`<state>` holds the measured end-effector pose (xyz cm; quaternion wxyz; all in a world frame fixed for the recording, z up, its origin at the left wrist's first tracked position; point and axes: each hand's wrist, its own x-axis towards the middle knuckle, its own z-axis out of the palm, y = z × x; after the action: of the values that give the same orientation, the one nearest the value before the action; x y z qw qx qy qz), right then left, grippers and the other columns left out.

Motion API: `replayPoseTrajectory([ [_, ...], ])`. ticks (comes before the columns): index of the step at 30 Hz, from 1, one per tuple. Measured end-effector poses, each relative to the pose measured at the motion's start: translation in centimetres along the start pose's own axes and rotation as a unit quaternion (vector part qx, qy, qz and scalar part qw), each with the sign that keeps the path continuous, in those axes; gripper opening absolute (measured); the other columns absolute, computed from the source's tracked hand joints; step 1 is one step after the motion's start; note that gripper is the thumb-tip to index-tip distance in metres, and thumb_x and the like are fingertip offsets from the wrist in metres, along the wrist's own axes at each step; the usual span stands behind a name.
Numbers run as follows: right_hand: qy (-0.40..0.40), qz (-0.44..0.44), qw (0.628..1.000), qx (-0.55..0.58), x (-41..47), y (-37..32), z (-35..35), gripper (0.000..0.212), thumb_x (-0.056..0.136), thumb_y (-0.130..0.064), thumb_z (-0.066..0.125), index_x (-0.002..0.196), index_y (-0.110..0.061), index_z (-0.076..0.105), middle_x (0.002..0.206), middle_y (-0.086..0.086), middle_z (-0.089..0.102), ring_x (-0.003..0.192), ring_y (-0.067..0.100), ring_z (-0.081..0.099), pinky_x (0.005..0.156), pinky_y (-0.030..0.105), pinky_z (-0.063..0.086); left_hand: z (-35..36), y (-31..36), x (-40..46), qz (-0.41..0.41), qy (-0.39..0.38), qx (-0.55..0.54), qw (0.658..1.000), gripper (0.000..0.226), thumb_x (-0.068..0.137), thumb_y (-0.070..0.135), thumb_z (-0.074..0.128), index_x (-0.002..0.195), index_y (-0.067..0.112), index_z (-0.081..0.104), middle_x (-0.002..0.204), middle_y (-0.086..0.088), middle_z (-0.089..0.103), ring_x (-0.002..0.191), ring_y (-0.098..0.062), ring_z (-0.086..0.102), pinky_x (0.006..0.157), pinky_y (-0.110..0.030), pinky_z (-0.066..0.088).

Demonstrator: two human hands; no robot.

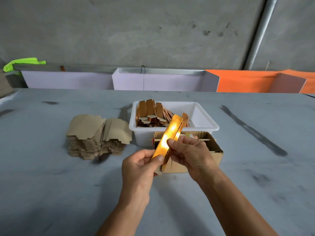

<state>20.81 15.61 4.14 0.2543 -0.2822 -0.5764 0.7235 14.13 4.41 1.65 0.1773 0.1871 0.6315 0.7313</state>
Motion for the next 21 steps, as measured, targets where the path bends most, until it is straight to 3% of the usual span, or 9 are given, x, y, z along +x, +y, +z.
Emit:
replayPoseTrajectory([
  [2,-0.003,0.018,1.0,-0.014,0.7,-0.4,1.1,0.017,0.079,-0.018,0.073,0.088,-0.004,0.069,0.074,0.006,0.072,0.064,0.014,0.067,0.057,0.026,0.052,0.0,0.4,1.2,-0.01,0.036,-0.033,0.999,0.013,0.077,0.0,0.071,0.077,0.012,0.068,0.058,0.008,0.069,0.049,-0.001,0.062,0.043,-0.017,0.048],
  [5,-0.012,0.019,0.997,-0.073,1.7,-0.6,2.7,0.007,0.08,-0.014,0.073,0.074,-0.013,0.068,0.065,-0.001,0.071,0.062,0.012,0.066,0.051,0.021,0.051,0.2,0.8,2.9,-0.018,0.06,-0.061,0.996,0.01,0.078,-0.001,0.07,0.077,0.009,0.068,0.059,0.007,0.07,0.054,-0.006,0.065,0.052,-0.026,0.054],
  [8,0.016,-0.005,0.996,-0.093,3.4,-1.0,3.8,0.016,0.081,-0.008,0.071,0.068,-0.015,0.066,0.063,-0.001,0.069,0.062,0.014,0.065,0.05,0.023,0.054,0.6,1.2,4.1,-0.019,0.071,-0.087,0.993,0.01,0.08,0.0,0.069,0.079,0.01,0.068,0.066,0.004,0.072,0.065,-0.016,0.069,0.059,-0.032,0.057],
  [11,0.05,-0.029,0.99,-0.129,6.0,-2.1,4.6,0.016,0.077,-0.01,0.075,0.071,-0.017,0.062,0.07,0.0,0.07,0.063,0.013,0.067,0.055,0.026,0.053,1.1,1.6,5.9,-0.021,0.08,-0.115,0.99,0.014,0.082,-0.003,0.066,0.093,0.006,0.066,0.081,-0.005,0.073,0.074,-0.021,0.072,0.059,-0.028,0.058],
  [14,0.085,-0.044,0.984,-0.15,9.1,-2.8,5.1,0.026,0.074,-0.01,0.079,0.078,-0.017,0.054,0.082,0.007,0.07,0.068,0.018,0.069,0.059,0.031,0.057,1.8,1.9,7.8,-0.018,0.08,-0.14,0.987,0.025,0.081,-0.01,0.064,0.097,0.009,0.061,0.078,0.0,0.07,0.07,-0.016,0.071,0.057,-0.019,0.055],
  [17,0.111,-0.058,0.975,-0.182,12.0,-3.5,4.9,0.023,0.074,-0.01,0.079,0.069,-0.015,0.058,0.074,0.006,0.069,0.061,0.015,0.066,0.053,0.025,0.054,2.4,1.6,9.3,-0.024,0.083,-0.139,0.987,0.031,0.083,-0.008,0.063,0.11,0.006,0.06,0.085,-0.005,0.069,0.071,-0.016,0.07,0.058,-0.017,0.054],
  [21,0.185,-0.053,0.957,-0.216,16.1,-4.7,1.8,0.01,0.078,-0.006,0.074,0.075,-0.011,0.065,0.083,0.009,0.07,0.08,0.025,0.069,0.078,0.04,0.058,2.4,0.6,10.5,-0.024,0.09,-0.101,0.99,0.032,0.085,-0.003,0.063,0.115,0.006,0.06,0.089,-0.004,0.068,0.073,-0.014,0.07,0.06,-0.015,0.054],
])
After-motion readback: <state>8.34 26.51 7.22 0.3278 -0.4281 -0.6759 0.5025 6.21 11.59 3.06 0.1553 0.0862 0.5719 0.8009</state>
